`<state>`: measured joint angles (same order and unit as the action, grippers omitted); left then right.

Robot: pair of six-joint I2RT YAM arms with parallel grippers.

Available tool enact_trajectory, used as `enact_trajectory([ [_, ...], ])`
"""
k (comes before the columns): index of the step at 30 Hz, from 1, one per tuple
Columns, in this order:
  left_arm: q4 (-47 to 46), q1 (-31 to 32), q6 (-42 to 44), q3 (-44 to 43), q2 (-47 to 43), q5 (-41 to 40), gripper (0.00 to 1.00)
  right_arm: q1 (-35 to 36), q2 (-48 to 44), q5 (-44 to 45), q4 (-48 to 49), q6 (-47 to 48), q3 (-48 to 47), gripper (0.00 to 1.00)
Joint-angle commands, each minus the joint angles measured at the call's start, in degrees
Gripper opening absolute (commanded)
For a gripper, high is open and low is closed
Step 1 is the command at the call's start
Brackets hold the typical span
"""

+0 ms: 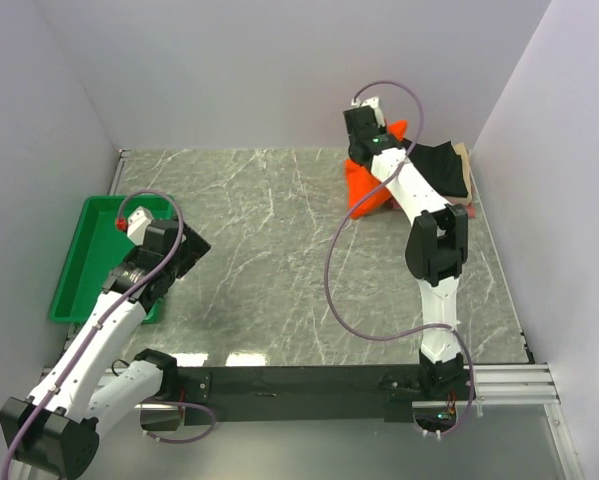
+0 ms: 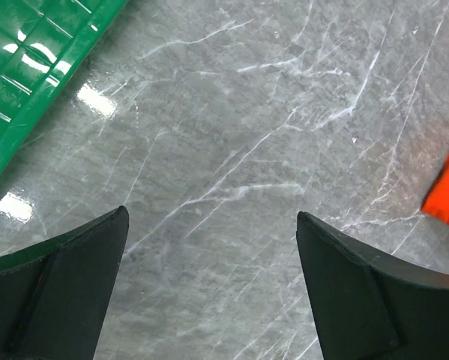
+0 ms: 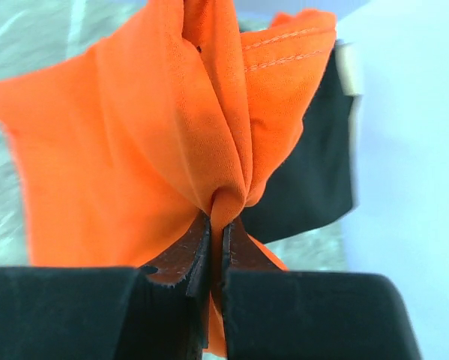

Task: Fold and stack the t-shirts
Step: Neatly place the folded tshirt to the corner

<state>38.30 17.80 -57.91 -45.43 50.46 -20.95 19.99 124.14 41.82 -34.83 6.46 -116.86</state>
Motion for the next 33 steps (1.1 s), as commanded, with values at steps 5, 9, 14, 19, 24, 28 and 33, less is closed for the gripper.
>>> enact_trajectory([
  [5,-0.1,-0.2,0.8,-3.5,-0.3,-0.1,0.99,-5.4,-0.5,5.5,4.2,9.4,-7.2,0.0],
  [9,0.2,-0.2,1.0,-4.1,-0.8,-0.6,0.99,-8.5,-1.5,3.6,6.0,11.3,-7.9,0.0],
  [14,0.5,-0.2,1.1,-4.7,-2.1,0.1,0.99,-11.8,-2.8,-4.4,6.5,8.4,-9.4,0.0],
  [19,0.3,-0.2,1.1,-5.0,-3.3,-0.7,0.99,-15.0,-2.8,-10.8,6.1,5.1,-13.0,0.0],
  [24,0.0,-0.2,1.1,-5.2,-2.9,-0.8,0.99,-17.1,-3.8,-16.3,7.2,2.5,-13.9,0.0],
  [28,-0.3,-0.2,1.2,-5.5,-2.0,-0.8,0.99,-19.0,-3.6,-20.5,6.7,-0.3,-15.3,0.0],
  [33,-0.4,-0.2,1.2,-6.0,-0.5,-0.7,0.99,-19.7,-3.2,-22.2,7.1,-1.2,-16.6,0.0],
])
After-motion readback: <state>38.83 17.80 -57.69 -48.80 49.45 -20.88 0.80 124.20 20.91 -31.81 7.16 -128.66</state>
